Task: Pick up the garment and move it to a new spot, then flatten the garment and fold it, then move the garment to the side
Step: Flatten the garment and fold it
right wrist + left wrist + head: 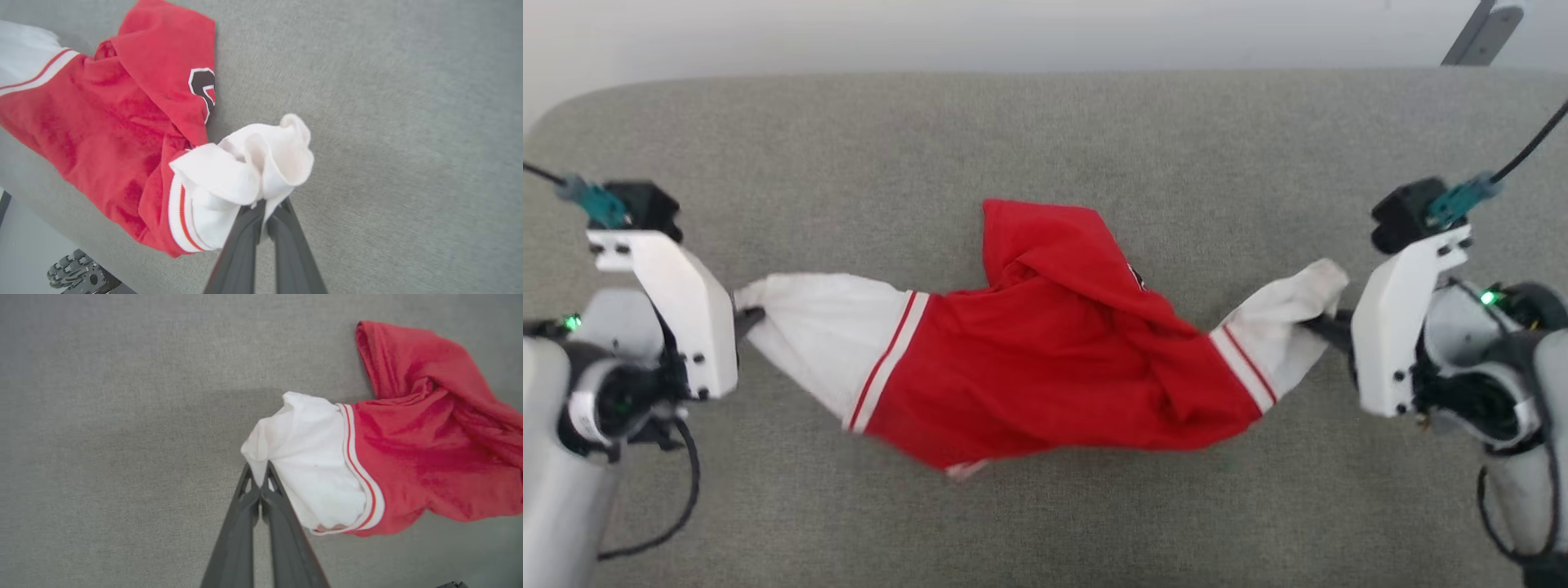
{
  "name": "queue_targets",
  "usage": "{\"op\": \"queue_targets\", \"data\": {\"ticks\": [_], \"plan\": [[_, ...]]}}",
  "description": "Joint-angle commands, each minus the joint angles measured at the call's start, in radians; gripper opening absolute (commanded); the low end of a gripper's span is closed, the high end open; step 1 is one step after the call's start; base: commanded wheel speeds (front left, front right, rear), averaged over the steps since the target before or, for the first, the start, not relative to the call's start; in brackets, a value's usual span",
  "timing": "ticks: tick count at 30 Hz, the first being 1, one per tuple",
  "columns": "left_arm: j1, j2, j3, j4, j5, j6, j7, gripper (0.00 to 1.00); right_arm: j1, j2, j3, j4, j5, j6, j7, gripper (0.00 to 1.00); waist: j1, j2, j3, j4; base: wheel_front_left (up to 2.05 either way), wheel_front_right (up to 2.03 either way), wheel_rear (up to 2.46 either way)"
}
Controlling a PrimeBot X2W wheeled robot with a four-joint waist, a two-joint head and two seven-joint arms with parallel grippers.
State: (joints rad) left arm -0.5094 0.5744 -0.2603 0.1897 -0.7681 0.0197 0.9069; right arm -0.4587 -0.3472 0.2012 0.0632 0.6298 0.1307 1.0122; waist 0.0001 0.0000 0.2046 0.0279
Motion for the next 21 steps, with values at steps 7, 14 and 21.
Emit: {"op": "queue_targets", "data": {"ticks": [7, 14, 21], "plan": [[-0.094, 0.055, 0.026, -0.091, -0.026, 0.032, 0.103, 0.00, -0.080, -0.019, -0.077, -0.027, -0.002, 0.000, 0.052, 0.00, -0.0001, 0.0000, -0.073, 0.010, 0.00, 0.00, 0.00], [-0.187, 0.075, 0.044, -0.079, -0.034, 0.040, 0.136, 0.00, -0.157, -0.017, -0.138, 0.006, -0.029, 0.000, 0.080, 0.00, -0.0001, 0.0000, -0.129, 0.011, 0.00, 0.00, 0.00], [-0.290, 0.073, 0.045, -0.026, -0.028, 0.017, 0.126, 0.00, -0.231, -0.010, -0.165, 0.031, -0.032, 0.000, 0.096, 0.00, -0.0001, 0.0000, -0.180, 0.015, 0.00, 0.00, 0.00]]}}
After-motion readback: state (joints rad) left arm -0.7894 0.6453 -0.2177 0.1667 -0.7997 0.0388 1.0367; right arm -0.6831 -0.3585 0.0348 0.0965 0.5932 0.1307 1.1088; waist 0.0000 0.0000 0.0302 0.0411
